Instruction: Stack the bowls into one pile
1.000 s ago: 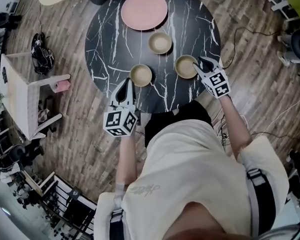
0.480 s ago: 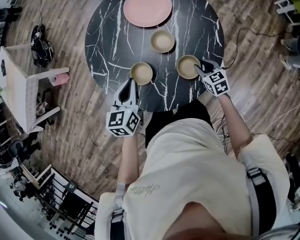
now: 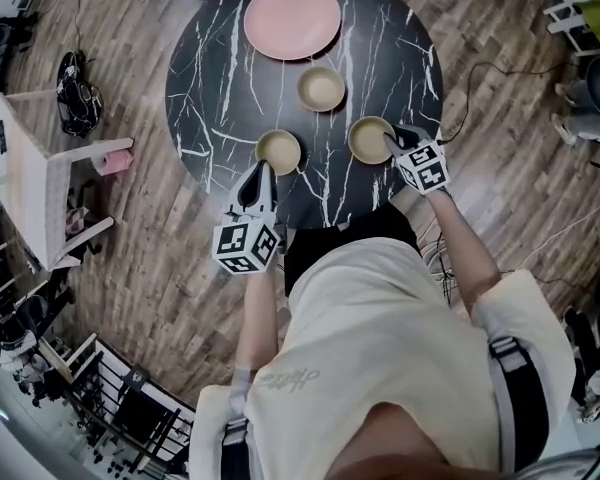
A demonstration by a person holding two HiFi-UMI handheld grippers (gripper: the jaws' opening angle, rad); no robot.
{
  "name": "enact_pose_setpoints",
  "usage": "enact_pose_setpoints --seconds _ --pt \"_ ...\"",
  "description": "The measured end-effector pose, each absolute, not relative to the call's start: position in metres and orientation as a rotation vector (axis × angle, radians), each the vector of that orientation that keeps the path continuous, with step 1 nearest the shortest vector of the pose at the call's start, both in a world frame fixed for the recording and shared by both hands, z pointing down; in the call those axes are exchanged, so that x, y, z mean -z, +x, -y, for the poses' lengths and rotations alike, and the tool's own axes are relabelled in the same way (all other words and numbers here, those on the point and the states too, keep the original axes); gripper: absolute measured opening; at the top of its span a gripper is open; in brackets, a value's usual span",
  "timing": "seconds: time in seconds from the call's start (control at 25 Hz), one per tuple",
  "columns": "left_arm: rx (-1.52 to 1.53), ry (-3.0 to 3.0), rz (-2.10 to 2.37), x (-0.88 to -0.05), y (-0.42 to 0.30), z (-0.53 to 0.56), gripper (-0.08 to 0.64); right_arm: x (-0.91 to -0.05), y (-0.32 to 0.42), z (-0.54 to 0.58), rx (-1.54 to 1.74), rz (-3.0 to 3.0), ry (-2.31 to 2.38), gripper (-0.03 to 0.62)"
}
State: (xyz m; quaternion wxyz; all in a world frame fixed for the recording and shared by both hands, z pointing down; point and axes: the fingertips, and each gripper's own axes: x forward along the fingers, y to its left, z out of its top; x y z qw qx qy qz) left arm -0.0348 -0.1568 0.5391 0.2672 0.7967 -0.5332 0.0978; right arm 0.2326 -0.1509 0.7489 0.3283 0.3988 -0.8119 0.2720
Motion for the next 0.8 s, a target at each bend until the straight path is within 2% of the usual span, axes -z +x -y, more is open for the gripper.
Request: enact_pose_setpoints --seconds 0.4,0.8 --pt "-0.223 2.117 1.461 -0.542 -0.044 0.164 0.021 -0.750 0.231 0.163 -0.768 2.117 1.100 0.032" --pt "-0.187 2.124 1.448 -0.542 -0.056 0.157 0.021 -0.735 0.223 0.166 -0.727 2.102 1.096 0.023"
